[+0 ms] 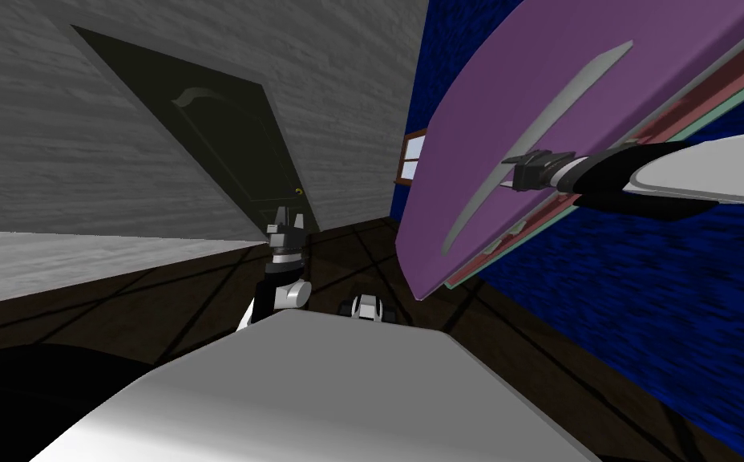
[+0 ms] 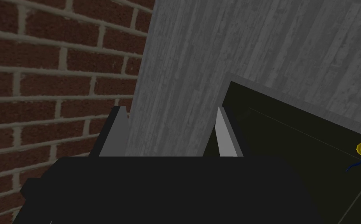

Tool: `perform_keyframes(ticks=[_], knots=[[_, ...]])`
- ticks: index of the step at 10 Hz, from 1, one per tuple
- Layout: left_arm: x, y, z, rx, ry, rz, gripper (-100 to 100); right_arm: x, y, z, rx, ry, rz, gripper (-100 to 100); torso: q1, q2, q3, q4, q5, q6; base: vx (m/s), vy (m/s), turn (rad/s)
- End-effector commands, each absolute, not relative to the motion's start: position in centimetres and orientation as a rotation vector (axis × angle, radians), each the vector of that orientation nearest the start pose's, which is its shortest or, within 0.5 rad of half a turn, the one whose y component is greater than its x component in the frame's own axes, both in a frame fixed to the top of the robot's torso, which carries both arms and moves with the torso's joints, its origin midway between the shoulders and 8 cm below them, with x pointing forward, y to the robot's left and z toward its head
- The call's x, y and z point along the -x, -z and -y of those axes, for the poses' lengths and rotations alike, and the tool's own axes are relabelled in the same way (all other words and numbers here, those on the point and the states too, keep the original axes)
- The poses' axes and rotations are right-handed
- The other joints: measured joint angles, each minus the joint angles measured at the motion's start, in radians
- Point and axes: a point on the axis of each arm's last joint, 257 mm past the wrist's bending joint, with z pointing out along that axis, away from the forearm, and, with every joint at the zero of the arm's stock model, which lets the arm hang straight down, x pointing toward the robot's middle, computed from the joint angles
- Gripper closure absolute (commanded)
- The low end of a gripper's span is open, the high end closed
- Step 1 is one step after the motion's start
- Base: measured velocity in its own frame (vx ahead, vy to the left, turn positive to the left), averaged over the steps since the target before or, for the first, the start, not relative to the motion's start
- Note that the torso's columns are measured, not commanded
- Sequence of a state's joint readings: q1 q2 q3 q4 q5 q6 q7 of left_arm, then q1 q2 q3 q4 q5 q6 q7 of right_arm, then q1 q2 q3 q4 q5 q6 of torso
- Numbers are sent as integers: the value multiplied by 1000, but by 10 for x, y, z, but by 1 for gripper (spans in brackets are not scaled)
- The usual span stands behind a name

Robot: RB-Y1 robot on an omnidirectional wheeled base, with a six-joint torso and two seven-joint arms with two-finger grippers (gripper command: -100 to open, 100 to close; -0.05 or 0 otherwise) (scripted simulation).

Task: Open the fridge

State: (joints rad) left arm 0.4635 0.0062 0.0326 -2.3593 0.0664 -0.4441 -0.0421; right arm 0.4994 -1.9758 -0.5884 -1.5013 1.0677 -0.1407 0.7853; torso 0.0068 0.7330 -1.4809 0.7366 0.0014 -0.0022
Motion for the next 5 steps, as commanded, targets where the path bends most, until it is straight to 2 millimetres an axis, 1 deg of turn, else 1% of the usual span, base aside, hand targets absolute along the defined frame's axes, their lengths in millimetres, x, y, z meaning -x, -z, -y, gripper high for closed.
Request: perform_keyframes(ticks=[1,2,3,4,5], knots=[[-335,-61,-290,628,1301,-547,0,-548,-218,510,1708,1655,-848,100,-2,0,0,0,0,-2,58,222,-23],[-335,-61,-290,628,1301,-547,0,-547,-219,525,1700,1674,-878,100,-13,-2,-2,2,0,-3,55,222,-24],[-335,-61,-290,628,1301,-547,0,-547,-219,525,1700,1674,-878,100,-12,-4,-4,2,0,-2,47,221,-46],[-335,-61,-290,628,1301,-547,0,-547,-219,525,1700,1674,-878,100,-9,-4,-4,1,0,-4,30,112,-18],[-335,-61,-290,628,1301,-547,0,-547,-219,525,1700,1674,-878,100,-11,-4,-3,1,0,-5,12,19,10]])
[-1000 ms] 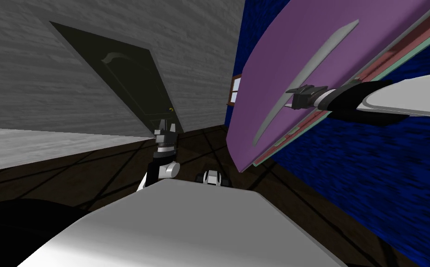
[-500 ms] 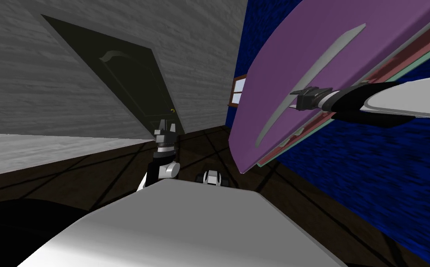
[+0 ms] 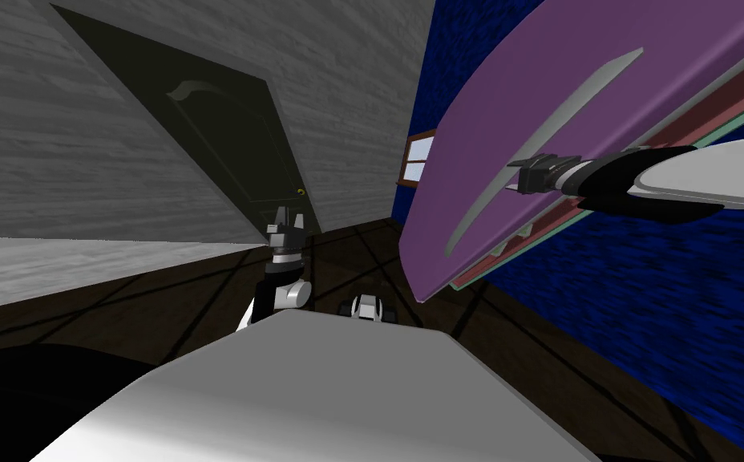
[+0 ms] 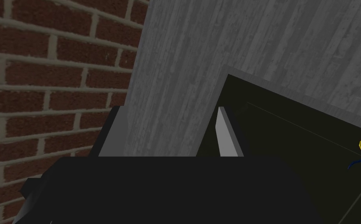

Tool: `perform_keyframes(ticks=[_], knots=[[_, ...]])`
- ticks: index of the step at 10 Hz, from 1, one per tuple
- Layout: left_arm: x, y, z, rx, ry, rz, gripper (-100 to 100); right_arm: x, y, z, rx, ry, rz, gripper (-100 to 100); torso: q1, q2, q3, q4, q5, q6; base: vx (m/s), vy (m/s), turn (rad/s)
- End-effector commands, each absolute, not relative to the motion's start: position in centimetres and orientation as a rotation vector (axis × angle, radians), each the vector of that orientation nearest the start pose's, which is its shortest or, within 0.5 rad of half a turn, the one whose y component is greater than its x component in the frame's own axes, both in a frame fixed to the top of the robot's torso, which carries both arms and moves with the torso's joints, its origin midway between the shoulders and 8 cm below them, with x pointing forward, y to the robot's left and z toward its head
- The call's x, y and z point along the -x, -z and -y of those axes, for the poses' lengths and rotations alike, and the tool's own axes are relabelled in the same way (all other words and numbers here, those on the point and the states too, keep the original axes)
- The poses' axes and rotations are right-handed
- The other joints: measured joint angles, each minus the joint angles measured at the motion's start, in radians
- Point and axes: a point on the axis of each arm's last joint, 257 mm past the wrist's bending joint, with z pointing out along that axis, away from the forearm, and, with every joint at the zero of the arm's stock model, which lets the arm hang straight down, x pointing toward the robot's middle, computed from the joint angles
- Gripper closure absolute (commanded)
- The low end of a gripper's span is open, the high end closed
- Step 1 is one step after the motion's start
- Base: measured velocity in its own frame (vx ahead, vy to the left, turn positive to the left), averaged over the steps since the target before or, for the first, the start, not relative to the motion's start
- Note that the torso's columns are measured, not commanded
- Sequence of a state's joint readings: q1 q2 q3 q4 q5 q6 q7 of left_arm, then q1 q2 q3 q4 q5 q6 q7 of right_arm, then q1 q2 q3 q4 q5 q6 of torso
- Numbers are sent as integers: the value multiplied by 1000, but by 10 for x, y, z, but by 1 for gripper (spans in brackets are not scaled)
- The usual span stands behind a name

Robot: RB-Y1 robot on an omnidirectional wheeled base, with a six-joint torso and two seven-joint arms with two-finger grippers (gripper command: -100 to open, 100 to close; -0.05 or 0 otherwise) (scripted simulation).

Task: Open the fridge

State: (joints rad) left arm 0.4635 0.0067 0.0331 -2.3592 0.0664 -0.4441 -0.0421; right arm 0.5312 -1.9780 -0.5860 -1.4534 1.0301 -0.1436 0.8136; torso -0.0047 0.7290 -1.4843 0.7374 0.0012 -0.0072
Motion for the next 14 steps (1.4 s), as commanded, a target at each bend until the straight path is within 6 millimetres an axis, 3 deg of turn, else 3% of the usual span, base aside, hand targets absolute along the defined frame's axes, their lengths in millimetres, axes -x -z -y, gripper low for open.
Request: perform_keyframes(ticks=[1,3,5,8,10,11,14], knots=[[-335,-61,-290,627,1301,-547,0,-546,-220,540,1692,1694,-908,100,-1,0,0,0,0,0,44,170,-32],[-335,-61,-290,628,1301,-547,0,-546,-220,540,1692,1694,-908,100,11,-2,-1,-2,1,0,29,179,-33],[-335,-61,-290,627,1301,-547,0,-546,-220,540,1692,1694,-908,100,0,0,-1,0,0,-1,2,19,10],[-335,-61,-290,628,1301,-547,0,-542,-222,569,1676,1734,-967,100,13,-2,-1,-2,2,-1,47,251,-51],[-335,-61,-290,628,1301,-547,0,-542,-222,569,1676,1734,-967,100,5,2,2,0,0,0,28,209,-9],[-335,-61,-290,627,1301,-547,0,-540,-223,584,1667,1755,-996,100,-4,3,2,2,0,1,67,217,-32],[-335,-61,-290,627,1301,-547,0,-540,-223,584,1667,1755,-996,100,1,3,1,2,1,1,25,118,-17]])
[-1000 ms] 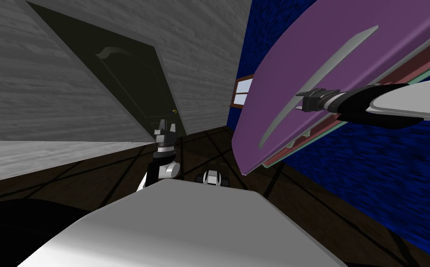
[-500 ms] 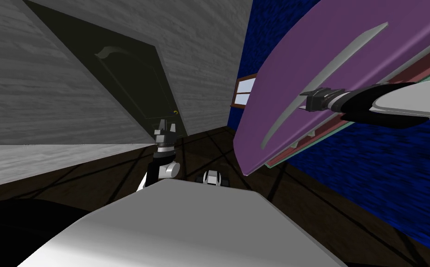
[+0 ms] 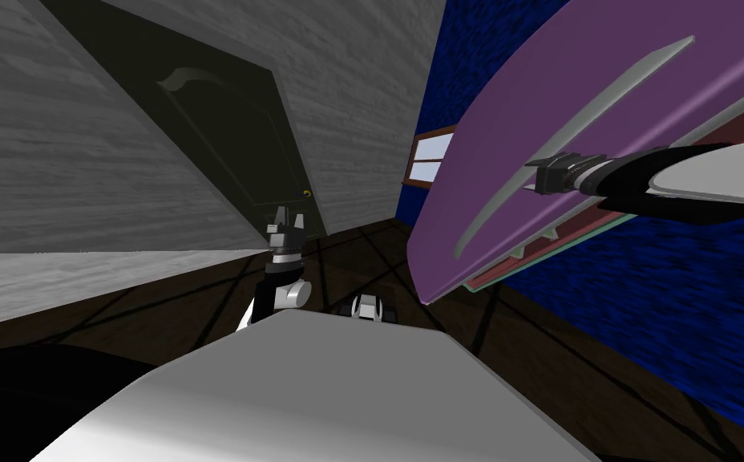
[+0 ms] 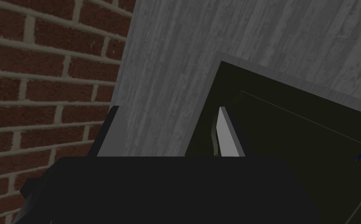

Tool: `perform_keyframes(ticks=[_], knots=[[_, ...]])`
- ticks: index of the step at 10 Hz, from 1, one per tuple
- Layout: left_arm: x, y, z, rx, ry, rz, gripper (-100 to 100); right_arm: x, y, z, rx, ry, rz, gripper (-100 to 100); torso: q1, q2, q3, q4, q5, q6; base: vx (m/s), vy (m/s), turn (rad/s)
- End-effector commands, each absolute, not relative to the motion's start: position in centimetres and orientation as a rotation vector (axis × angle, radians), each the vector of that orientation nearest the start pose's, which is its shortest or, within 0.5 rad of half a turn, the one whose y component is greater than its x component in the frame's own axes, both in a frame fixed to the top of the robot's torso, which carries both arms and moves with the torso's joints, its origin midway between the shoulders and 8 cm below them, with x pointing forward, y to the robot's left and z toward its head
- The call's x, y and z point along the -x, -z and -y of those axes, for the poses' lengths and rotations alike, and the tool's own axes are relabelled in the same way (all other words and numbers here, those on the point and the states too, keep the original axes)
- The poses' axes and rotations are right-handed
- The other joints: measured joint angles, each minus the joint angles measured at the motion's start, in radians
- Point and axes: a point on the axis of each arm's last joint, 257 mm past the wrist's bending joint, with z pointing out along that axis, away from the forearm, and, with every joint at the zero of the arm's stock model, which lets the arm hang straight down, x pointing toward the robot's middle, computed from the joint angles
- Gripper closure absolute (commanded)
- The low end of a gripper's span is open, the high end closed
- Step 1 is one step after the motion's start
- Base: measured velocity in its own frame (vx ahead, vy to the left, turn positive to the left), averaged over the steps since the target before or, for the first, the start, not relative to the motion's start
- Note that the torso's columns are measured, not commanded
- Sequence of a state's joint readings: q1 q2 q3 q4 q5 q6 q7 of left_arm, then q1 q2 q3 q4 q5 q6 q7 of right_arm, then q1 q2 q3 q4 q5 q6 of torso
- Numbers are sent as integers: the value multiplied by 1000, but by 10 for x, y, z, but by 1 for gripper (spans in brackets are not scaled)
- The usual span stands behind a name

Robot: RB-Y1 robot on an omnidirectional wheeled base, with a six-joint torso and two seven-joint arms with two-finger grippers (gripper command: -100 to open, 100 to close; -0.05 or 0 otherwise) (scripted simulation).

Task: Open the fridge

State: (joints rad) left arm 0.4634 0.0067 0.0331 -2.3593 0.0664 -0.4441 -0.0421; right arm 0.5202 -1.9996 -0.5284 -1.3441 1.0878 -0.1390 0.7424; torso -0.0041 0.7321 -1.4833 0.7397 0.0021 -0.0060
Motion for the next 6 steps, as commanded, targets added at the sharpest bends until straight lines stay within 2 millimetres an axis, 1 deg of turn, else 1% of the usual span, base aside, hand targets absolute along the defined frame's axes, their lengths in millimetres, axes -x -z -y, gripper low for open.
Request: perform_keyframes(ticks=[1,2,3,4,5,6], knots=[[-335,-61,-290,627,1301,-547,0,-537,-224,598,1658,1775,-1025,100,-4,1,2,1,-2,1,22,181,-24],[-335,-61,-290,628,1301,-547,0,-537,-224,598,1658,1775,-1025,100,6,0,2,0,-2,2,36,249,-45],[-335,-61,-290,628,1301,-547,0,-537,-224,598,1658,1775,-1025,100,10,2,5,-1,-1,2,30,136,-19],[-335,-61,-290,627,1301,-547,0,-537,-224,598,1658,1775,-1025,100,3,4,5,0,-1,2,12,34,18],[-335,-61,-290,627,1301,-547,0,-533,-226,612,1648,1796,-1053,100,-3,5,5,2,-1,2,50,169,-21],[-335,-61,-290,628,1301,-547,0,-533,-226,612,1648,1796,-1053,100,5,3,4,1,-1,4,61,206,-55]])
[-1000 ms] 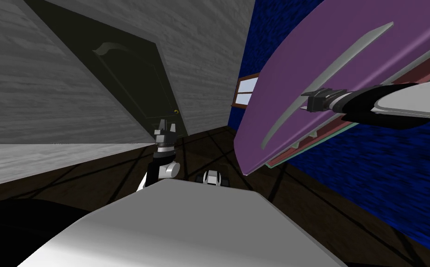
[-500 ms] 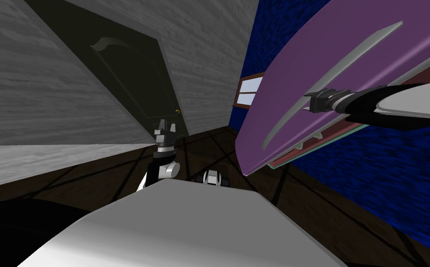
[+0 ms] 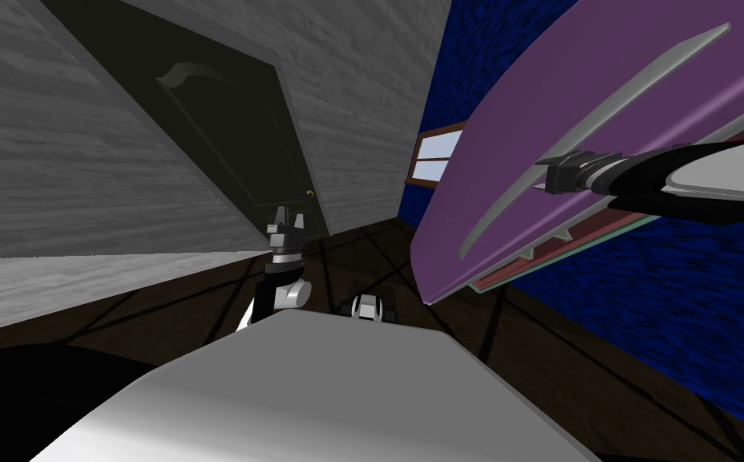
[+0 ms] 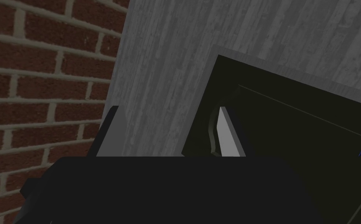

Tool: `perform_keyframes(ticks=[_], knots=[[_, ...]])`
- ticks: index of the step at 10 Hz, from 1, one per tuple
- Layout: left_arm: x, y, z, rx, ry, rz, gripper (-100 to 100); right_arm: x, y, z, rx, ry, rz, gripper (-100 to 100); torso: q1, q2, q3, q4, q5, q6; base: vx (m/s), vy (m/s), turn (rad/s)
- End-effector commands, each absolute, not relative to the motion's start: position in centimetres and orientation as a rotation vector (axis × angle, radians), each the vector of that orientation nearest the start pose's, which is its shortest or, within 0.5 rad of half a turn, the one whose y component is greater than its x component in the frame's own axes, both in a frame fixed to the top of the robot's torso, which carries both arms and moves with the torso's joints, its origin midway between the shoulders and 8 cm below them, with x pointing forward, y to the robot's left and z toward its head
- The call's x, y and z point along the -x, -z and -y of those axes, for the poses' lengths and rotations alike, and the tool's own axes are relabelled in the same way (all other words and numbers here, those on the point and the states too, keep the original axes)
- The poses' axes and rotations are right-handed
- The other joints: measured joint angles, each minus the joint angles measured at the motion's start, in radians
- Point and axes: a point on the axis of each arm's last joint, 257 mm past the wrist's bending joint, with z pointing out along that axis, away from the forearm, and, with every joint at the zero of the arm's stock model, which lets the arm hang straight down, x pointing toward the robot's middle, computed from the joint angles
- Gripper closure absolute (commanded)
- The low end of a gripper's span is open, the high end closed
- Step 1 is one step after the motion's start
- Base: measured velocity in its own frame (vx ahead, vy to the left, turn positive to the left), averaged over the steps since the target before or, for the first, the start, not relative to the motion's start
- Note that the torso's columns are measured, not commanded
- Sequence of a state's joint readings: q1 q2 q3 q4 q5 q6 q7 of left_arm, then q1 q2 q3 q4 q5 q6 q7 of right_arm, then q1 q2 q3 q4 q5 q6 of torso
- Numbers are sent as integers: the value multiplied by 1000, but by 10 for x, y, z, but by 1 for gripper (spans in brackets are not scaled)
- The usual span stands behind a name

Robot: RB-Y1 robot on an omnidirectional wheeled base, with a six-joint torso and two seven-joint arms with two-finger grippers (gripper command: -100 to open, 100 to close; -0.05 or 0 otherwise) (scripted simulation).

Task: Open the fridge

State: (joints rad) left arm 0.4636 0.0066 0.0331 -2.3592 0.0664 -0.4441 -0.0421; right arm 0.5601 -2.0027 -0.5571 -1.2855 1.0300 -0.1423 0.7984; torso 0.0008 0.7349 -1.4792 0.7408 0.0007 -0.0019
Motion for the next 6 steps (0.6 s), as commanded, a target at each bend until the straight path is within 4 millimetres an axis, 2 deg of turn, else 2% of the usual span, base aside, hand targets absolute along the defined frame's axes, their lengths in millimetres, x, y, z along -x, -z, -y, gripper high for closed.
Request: perform_keyframes(ticks=[1,2,4,5,6], knots=[[-335,-61,-290,628,1301,-547,0,-533,-220,611,1680,1798,-1043,100,3,2,2,-1,0,0,21,82,-26],[-335,-61,-290,627,1301,-547,0,-528,-218,628,1669,1814,-1085,100,-4,4,3,-1,0,0,88,189,-9],[-335,-61,-290,628,1301,-547,0,-528,-218,628,1669,1814,-1085,100,1,-2,-1,-3,1,0,121,169,-48],[-335,-61,-290,627,1301,-547,0,-523,-218,645,1657,1834,-1121,100,-4,-1,-2,-3,1,-2,82,250,-1],[-335,-61,-290,628,1301,-547,0,-523,-218,645,1660,1837,-1119,100,2,-3,-2,-4,0,-1,111,257,-34]])
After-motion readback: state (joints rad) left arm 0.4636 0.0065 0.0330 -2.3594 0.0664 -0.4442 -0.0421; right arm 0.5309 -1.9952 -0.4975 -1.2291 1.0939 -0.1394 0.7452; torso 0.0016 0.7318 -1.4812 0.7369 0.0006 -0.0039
